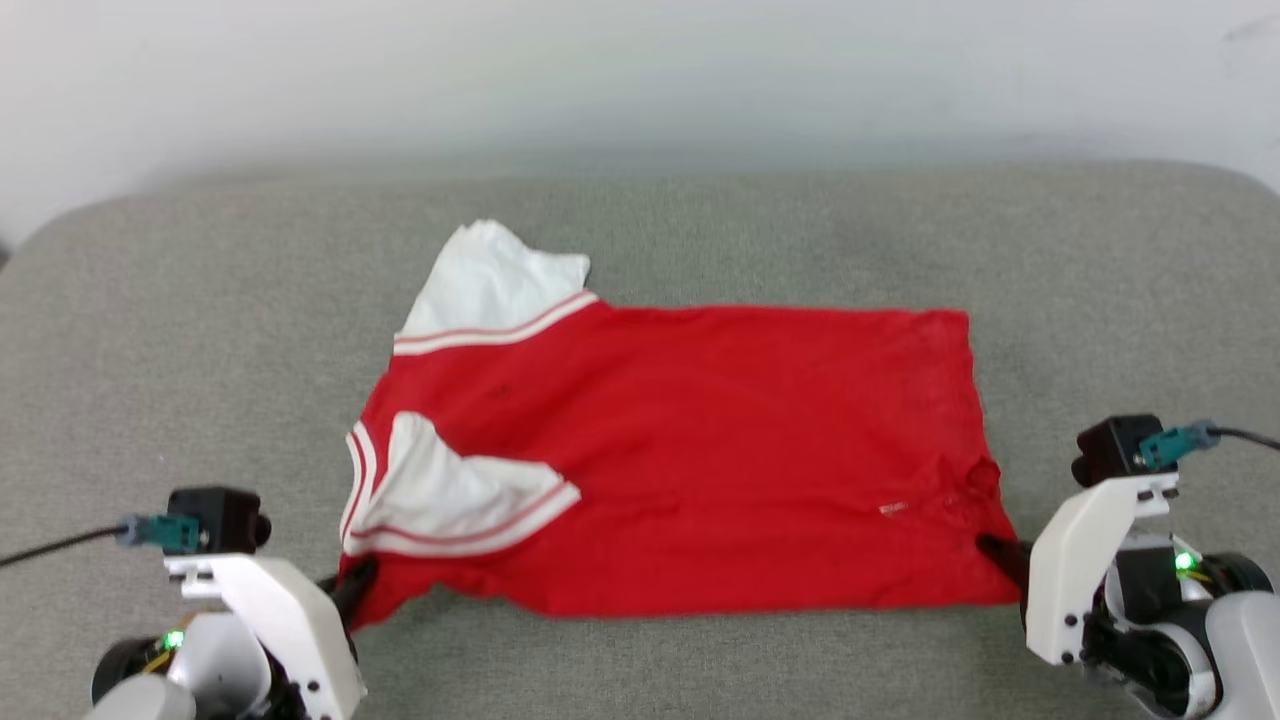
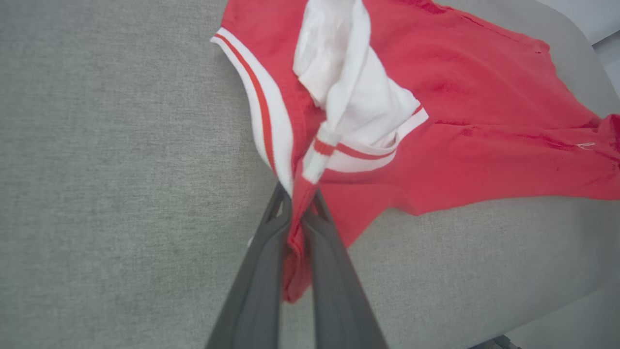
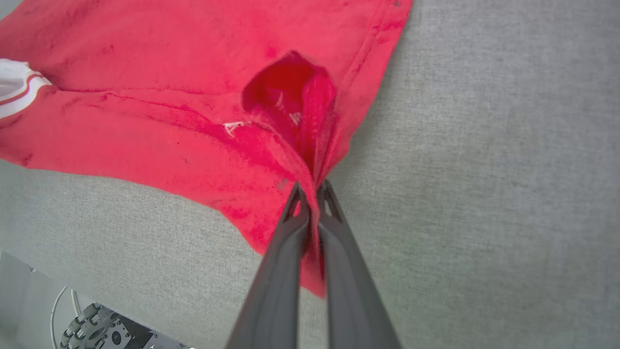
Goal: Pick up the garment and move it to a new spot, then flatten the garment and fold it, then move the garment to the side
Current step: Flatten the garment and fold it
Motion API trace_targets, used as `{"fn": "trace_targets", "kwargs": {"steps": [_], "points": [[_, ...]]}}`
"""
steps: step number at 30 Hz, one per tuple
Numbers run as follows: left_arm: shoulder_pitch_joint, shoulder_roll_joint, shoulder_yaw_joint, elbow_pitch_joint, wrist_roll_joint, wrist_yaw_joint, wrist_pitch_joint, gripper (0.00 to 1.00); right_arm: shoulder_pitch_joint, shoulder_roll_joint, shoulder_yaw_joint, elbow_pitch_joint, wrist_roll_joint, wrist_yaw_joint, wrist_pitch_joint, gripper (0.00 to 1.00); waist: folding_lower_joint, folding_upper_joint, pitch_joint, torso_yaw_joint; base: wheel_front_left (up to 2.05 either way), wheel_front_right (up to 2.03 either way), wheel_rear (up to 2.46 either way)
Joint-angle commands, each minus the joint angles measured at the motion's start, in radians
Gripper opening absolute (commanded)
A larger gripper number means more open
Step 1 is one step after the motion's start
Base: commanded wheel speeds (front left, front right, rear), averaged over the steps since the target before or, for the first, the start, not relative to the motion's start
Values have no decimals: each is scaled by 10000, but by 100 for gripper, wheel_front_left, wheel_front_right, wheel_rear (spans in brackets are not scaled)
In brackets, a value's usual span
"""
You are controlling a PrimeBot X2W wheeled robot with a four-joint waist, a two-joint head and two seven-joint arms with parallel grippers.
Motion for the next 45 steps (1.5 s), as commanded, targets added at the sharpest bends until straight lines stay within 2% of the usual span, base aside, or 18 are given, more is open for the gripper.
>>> {"fn": "trace_targets", "kwargs": {"steps": [1,4,5,6,7,8,13,17,20,23,30,37,41,45], "points": [[163,7,-8,-31,-62,70,-28,0,141,-41,-25,-55,24,-4,32,0,0,0,-257,17,0,0,0],[896,85,-10,-230,-291,288,32,0,876,39,-344,-423,-39,-4,300,0,0,0,-400,67,0,0,0],[1003,-86,-117,-85,-369,244,34,0,1154,155,-491,-408,-132,-4,283,21,0,0,-280,119,0,0,0],[974,-202,-189,31,-430,180,64,11,1243,215,-559,-353,-138,-4,184,100,0,0,-228,134,0,0,0],[889,-281,-263,150,-417,98,69,45,1303,237,-563,-297,-190,-4,55,100,0,0,-192,151,0,0,0],[756,-363,-270,289,-403,10,-17,100,1363,250,-568,-235,-213,-4,-102,100,0,0,-156,170,0,0,0],[314,-684,-101,892,-37,-149,-843,100,1455,201,-411,-411,-390,-4,-1790,100,0,0,-168,108,0,0,0],[26,-813,302,1135,404,83,-1915,100,1383,79,-252,-653,-912,-5,-3594,100,0,0,-286,-90,0,0,0],[-190,-1004,650,1119,571,338,-2607,100,1261,263,-345,-804,-1328,-4,-4685,100,0,0,-261,-234,0,0,0],[-510,-1066,883,1059,902,584,-3199,100,1060,513,-479,-932,-1641,-4,-5520,100,0,0,-155,-352,0,0,0],[-1631,-1076,1029,1044,1699,761,-4069,100,648,1097,-556,-1635,-2144,-4,-6846,100,0,0,215,-623,0,0,0],[-3493,-741,971,1256,2061,503,-3586,100,-28,1469,-645,-2490,-2426,-4,-7125,100,0,0,1507,-1044,0,0,0],[-4881,-435,859,1677,1846,-62,-2583,100,-442,1639,-734,-2729,-2484,-4,-7183,100,0,0,2437,-1339,0,0,0],[-6277,55,630,2265,1575,-752,-1046,100,-781,1766,-708,-2784,-2477,-4,-7299,100,0,0,3242,-1660,0,0,0]]}}
